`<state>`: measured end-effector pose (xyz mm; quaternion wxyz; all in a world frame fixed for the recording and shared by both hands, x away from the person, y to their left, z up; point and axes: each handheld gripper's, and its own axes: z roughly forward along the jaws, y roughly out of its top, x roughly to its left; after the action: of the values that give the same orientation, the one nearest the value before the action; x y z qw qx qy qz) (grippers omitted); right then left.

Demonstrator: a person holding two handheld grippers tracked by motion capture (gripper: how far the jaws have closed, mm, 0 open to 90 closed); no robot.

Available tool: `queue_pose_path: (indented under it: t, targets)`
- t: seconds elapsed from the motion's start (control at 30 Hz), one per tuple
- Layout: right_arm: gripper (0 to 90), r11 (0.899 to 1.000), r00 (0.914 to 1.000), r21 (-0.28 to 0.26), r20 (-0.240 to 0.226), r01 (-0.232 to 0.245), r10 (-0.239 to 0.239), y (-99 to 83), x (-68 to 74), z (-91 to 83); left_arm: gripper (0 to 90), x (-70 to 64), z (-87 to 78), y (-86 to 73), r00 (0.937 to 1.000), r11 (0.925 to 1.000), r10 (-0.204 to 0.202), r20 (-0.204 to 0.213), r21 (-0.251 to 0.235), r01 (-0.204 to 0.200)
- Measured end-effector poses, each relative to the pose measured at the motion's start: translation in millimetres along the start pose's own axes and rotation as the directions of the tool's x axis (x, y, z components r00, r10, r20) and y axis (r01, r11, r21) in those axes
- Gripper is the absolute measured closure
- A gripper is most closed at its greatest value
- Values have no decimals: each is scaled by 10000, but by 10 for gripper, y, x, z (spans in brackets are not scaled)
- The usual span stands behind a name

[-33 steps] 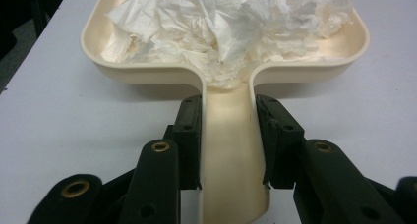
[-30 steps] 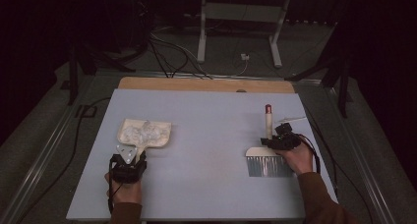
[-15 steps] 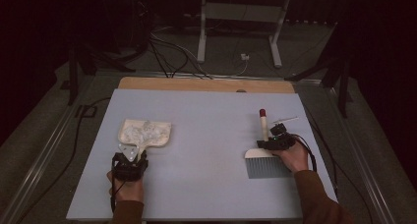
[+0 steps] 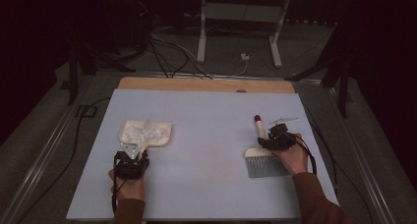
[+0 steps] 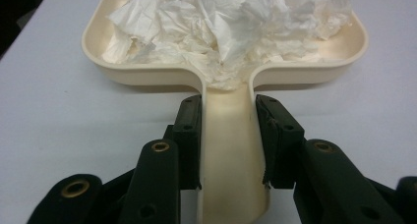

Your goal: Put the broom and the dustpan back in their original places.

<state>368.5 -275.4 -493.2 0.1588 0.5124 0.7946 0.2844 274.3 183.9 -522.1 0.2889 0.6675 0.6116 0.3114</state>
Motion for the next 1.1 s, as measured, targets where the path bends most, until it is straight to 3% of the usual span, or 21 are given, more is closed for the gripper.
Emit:
queue_pose_path:
  t: [0.13, 0.5, 0.63, 0.77, 0.9, 1.0, 1.1]
  targets:
    - [430, 10000, 10000, -61, -48, 60, -60, -18, 43, -17, 663, 0, 35, -2, 10000, 9999, 3, 35, 109, -3]
    - [317, 9964, 9997, -849, -245, -65, 44, -96, 171, -66, 651, 18, 94, 15, 9997, 9997, -96, 238, 209, 91]
    - [259, 9941, 10000, -1082, -77, -18, 10, -140, 207, -85, 506, 9, 69, 10, 9996, 9999, 117, 238, 31, -118]
    - [198, 9887, 9997, -1479, -119, -246, 231, -172, 231, -131, 370, 30, 2, 34, 9987, 9995, -67, 504, -320, 83]
    - [157, 9795, 9999, -2007, -41, -158, 153, -218, 304, -194, 261, 74, -124, 117, 9931, 9933, -189, 1155, -1108, 318]
    - [153, 9680, 9999, -2505, -111, -105, 80, -251, 379, -247, 189, 88, -220, 195, 9868, 9854, -34, 1620, -1676, 309]
    - [147, 9491, 9994, -3143, -325, -232, 137, -276, 462, -301, 160, 86, -286, 249, 9800, 9780, 169, 1982, -2069, 250]
